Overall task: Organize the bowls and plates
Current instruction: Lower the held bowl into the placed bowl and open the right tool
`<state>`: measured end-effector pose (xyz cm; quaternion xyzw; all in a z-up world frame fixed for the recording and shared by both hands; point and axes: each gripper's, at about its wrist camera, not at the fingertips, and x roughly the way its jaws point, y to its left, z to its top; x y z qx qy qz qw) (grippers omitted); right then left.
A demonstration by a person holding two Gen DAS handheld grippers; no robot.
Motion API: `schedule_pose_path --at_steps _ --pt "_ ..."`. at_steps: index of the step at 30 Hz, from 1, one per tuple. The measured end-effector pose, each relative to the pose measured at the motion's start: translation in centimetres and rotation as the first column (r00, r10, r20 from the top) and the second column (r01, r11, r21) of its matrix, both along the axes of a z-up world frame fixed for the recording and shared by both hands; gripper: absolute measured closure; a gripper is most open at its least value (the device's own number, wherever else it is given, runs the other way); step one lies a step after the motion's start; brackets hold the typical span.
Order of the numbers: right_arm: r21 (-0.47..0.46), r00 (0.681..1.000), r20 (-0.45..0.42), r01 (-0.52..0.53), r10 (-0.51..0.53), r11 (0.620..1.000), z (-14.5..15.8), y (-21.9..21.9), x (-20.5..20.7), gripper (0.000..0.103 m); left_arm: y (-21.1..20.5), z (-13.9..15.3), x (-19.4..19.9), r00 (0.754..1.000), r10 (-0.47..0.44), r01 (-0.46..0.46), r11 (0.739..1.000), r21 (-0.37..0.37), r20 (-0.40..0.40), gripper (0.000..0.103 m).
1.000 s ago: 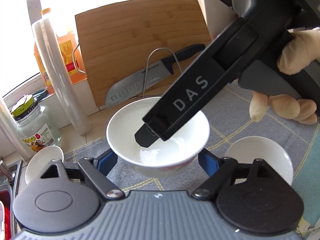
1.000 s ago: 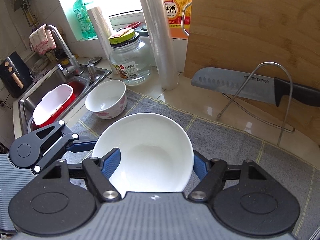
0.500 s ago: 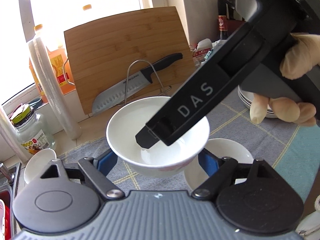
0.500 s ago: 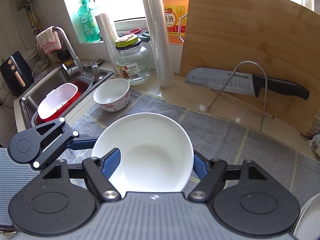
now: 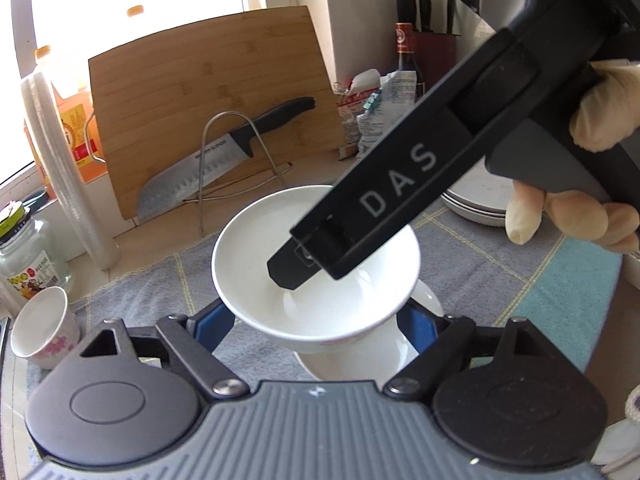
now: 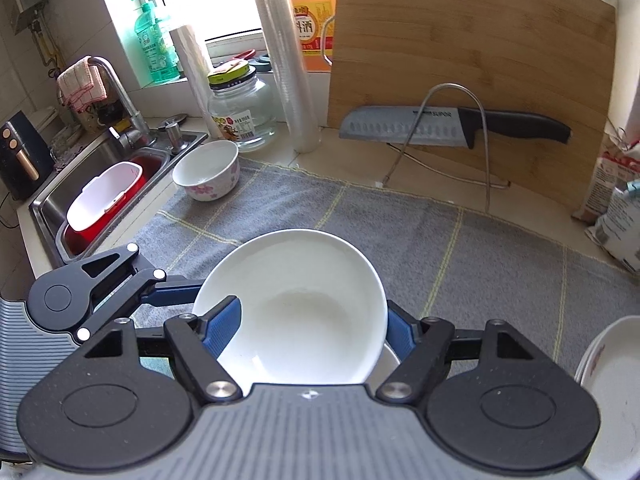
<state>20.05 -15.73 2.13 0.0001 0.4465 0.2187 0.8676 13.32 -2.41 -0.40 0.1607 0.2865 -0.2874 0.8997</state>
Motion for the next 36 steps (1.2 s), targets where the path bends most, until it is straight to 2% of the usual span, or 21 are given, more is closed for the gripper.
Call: schedule_pose_path --at_steps 18,36 --pt "-0.011 0.997 -0.058 0.047 -0.048 0.999 -2.3 -1.7 -1.5 0.023 -1.7 -2.2 -0.5 0.995 -0.037 0.038 0.999 0.002 -0.091 0.016" --pt "0.001 0.995 -0.090 0.053 -0.052 0.999 -3.5 -1.9 -1.1 0.022 -2.0 -2.9 0.3 0.993 -0.029 0.030 0.999 0.010 -0.117 0.016"
